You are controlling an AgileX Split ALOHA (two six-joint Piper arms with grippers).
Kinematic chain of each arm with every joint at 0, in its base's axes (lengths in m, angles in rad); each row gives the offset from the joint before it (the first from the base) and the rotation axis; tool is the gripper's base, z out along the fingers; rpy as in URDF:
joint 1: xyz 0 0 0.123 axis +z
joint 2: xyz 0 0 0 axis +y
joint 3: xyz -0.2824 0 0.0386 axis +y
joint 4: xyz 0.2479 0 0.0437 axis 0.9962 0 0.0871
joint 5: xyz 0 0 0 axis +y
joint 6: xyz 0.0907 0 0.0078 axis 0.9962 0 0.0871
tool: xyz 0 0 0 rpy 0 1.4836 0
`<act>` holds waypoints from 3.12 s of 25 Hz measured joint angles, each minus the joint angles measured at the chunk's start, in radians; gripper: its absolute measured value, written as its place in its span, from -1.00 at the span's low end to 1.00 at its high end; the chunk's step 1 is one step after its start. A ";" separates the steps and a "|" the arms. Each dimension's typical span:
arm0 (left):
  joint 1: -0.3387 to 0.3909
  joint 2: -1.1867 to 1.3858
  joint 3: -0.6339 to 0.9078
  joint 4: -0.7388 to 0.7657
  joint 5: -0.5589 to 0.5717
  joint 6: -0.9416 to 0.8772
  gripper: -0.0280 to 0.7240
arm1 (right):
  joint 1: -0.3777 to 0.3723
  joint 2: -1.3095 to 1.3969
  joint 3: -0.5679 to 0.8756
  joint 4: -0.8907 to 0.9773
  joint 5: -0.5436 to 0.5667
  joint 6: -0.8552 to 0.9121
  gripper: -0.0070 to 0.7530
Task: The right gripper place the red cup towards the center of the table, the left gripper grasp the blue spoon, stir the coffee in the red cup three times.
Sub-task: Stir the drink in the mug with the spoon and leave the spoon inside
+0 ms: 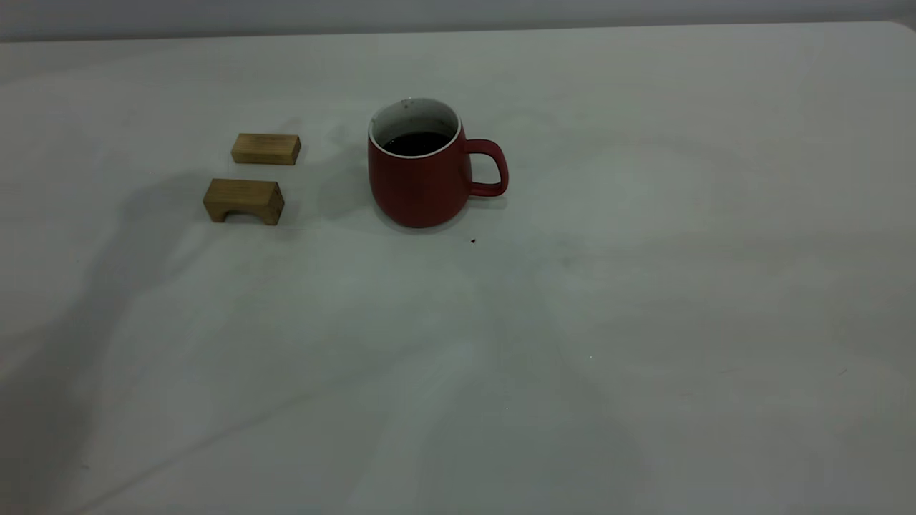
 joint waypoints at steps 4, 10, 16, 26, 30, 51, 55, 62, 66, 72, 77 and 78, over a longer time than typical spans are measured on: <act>0.000 0.000 -0.001 -0.132 0.075 -0.149 -0.59 | 0.000 0.000 0.000 0.000 0.000 0.000 0.18; -0.041 0.014 -0.003 -0.200 0.071 -0.524 -0.59 | 0.000 0.000 0.000 0.000 0.000 0.000 0.18; -0.113 0.093 -0.004 -0.280 -0.047 -0.748 -0.59 | 0.000 0.000 0.000 0.000 0.000 0.000 0.18; -0.114 0.283 -0.054 -0.496 -0.155 -0.553 -0.59 | 0.000 0.000 0.000 0.000 0.000 0.000 0.18; -0.114 0.380 -0.081 -0.626 -0.177 -0.405 -0.59 | 0.000 0.000 0.000 0.000 0.000 0.000 0.18; -0.068 0.415 -0.088 -0.351 -0.009 -0.694 -0.59 | 0.000 0.000 0.000 0.000 0.000 0.000 0.18; -0.036 0.406 -0.088 -0.333 -0.043 -0.688 -0.59 | 0.000 0.000 0.000 0.000 0.000 0.000 0.18; -0.072 0.406 -0.088 -0.453 -0.116 -0.528 -0.59 | 0.000 0.000 0.000 0.000 0.000 0.000 0.18; -0.110 0.406 -0.088 -0.462 -0.104 -0.514 -0.59 | 0.000 0.000 0.000 0.000 0.000 0.000 0.18; -0.108 0.406 -0.088 -0.423 -0.020 -0.546 -0.59 | 0.000 0.000 0.000 0.000 0.000 0.000 0.18; -0.053 0.406 -0.088 -0.322 0.007 -0.659 -0.59 | 0.000 0.000 0.000 0.000 0.000 0.000 0.18; -0.040 0.406 -0.088 -0.315 0.002 -0.664 -0.59 | 0.000 0.000 0.000 0.000 0.000 0.000 0.18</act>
